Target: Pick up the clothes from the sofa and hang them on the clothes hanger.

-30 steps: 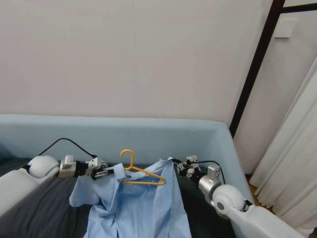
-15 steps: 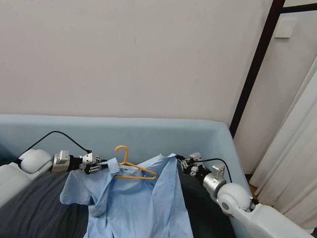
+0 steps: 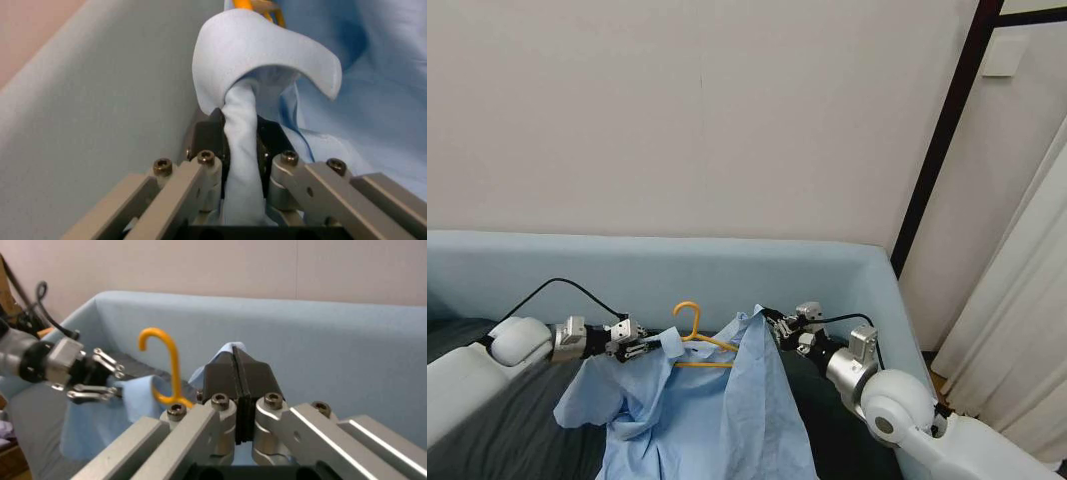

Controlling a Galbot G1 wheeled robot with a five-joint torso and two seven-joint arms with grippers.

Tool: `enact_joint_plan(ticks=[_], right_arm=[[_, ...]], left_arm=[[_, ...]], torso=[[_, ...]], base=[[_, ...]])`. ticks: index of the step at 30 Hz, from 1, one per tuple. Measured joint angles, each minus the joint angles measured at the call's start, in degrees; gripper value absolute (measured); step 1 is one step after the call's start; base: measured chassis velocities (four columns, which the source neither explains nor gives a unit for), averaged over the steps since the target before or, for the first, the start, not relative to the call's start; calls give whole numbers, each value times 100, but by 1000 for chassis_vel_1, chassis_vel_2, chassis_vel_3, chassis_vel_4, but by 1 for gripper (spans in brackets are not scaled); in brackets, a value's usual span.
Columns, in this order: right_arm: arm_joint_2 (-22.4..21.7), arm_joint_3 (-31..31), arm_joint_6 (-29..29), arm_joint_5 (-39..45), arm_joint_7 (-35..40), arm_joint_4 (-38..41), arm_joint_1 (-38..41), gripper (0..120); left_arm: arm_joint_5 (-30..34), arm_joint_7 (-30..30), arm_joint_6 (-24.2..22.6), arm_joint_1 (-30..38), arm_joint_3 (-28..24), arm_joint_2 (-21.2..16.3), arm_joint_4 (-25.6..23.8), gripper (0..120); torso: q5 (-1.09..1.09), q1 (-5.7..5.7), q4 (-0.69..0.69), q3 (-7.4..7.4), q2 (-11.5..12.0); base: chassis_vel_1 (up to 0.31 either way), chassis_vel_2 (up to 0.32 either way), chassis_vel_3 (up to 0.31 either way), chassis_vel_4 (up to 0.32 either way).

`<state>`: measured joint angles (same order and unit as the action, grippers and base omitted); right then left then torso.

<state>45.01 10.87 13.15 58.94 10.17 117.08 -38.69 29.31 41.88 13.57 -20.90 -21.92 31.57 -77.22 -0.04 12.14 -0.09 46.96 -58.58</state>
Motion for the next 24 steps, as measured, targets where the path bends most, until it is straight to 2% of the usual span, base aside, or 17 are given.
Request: enact_joint_plan(ticks=[1,10,17,24], right_arm=[[0,0,0,0,0,0,0,0],[-210,-314,163,81,257,955,-485,0],[-301,-286,119,-317,249,1142,-797,0],[-254,-125,-62,-969,252,780,-859,0]], left_arm=[[0,0,0,0,0,0,0,7],[454,-1388,5,276,-152,437,-79,7],[784,-1497,36,689,-318,447,-469,7],[1065,-1466,36,1119,-416,91,-952,7]], torso=[[0,0,0,0,0],[-1,0,1,0,0],[-1,0,0,0,0],[1,0,2,0,0]], base=[[0,0,0,0],[0,0,0,0],[0,0,0,0],[0,0,0,0]])
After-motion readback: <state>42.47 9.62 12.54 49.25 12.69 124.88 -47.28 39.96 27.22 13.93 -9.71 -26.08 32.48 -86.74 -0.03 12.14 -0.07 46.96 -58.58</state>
